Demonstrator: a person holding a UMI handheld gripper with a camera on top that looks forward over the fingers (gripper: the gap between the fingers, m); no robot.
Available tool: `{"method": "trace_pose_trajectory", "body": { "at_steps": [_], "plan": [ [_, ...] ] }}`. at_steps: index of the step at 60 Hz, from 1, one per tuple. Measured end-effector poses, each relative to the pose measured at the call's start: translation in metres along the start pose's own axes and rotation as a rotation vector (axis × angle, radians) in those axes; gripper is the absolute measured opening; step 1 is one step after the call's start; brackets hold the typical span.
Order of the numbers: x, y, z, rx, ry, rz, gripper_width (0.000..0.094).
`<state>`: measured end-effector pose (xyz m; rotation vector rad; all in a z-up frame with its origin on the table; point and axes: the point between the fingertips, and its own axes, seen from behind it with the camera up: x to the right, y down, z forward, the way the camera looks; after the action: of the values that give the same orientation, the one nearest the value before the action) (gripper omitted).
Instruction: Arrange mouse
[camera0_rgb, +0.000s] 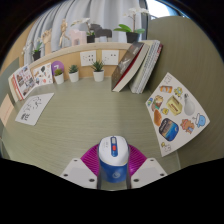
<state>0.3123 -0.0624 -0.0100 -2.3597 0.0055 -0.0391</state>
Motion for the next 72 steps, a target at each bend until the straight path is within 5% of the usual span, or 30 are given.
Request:
{"method": "trace_pose_trajectory", "body": {
  "at_steps": [16, 33, 45, 55, 72],
  "plan": [
    [0.002, -0.011, -0.006, -0.081, 0.035, 0.075, 0.0332],
    [-0.056, -0.22, -0.1, 0.223, 0.161, 0.148, 0.033],
    [-0.189, -0.331, -0.121, 0.376, 0.108, 0.159, 0.0331],
    [-0.31, -0.319, -0.04, 0.289, 0.028, 0.124, 0.0328],
    [-0.409, -0.164, 0.102, -0.041, 0.022, 0.058, 0.0328]
  ]
}}
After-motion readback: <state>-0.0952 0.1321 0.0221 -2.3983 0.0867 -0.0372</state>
